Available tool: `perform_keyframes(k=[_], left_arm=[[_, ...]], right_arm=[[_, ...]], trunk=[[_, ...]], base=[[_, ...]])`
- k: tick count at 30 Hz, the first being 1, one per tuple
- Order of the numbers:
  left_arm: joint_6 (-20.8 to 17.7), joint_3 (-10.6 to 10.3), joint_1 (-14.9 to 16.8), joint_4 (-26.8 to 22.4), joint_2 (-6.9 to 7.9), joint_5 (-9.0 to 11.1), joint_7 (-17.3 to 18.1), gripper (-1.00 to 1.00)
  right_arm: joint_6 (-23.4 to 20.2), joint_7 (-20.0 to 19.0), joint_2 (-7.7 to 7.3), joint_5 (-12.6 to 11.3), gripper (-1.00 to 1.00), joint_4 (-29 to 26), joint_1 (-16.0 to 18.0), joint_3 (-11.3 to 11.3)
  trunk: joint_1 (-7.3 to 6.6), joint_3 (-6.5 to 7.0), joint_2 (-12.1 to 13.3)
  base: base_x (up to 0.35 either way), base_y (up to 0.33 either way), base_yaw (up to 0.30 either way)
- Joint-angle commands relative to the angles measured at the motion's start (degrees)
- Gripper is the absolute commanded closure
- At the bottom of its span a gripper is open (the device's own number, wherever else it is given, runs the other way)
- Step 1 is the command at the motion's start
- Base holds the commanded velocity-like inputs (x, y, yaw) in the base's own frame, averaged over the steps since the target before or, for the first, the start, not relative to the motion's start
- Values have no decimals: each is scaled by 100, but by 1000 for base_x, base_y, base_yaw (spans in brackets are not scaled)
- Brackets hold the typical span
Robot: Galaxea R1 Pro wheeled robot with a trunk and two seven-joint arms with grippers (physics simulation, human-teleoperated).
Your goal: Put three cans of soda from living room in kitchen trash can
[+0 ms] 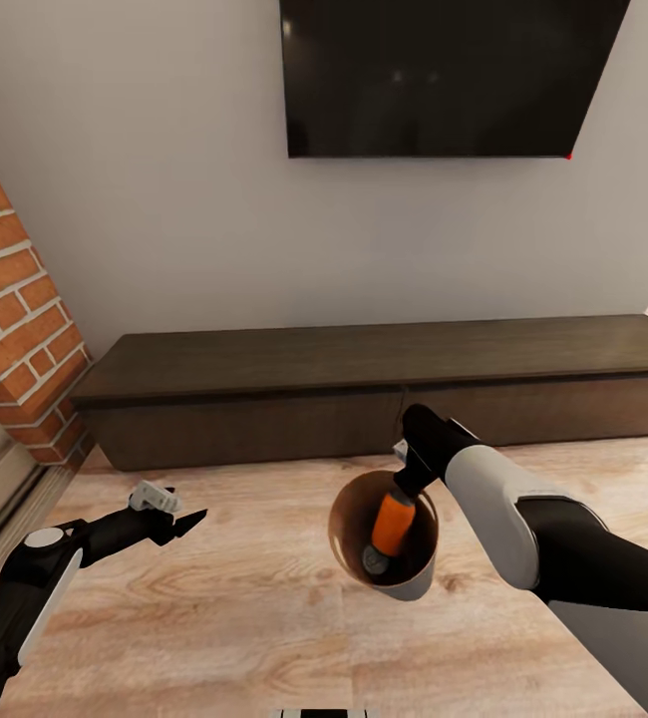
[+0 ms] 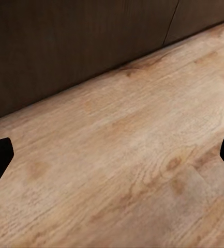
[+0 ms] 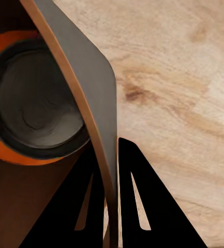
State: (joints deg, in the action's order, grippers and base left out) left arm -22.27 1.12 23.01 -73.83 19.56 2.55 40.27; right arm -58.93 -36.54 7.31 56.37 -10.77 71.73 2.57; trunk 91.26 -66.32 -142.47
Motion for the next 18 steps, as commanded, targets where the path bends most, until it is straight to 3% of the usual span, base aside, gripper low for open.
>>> perform_keyframes(k=[1,9,10,14,18], left_arm=[[8,16,-4,8,-33,-7,6,-100],[-45,165,-2,111,-290,51,263,-100],[-46,486,-1,117,-553,253,1174,-100],[-46,1293,1,226,-557,699,1552,-100],[-42,1652,1,290,-567,859,1694,-100]], right_arm=[[-33,-38,-33,-37,100,-6,27,34],[-107,-157,-296,73,100,-266,17,173],[-107,-663,-622,-1669,100,-864,16,570],[-107,-676,-711,-1679,100,-879,19,576],[-107,-690,-777,-1681,100,-884,24,577]], trunk=[[-1,1,0],[-1,1,0],[-1,1,0],[-1,1,0],[-1,1,0]], base=[[-17,20,0],[-4,98,0],[0,26,0],[0,11,0],[0,2,0]])
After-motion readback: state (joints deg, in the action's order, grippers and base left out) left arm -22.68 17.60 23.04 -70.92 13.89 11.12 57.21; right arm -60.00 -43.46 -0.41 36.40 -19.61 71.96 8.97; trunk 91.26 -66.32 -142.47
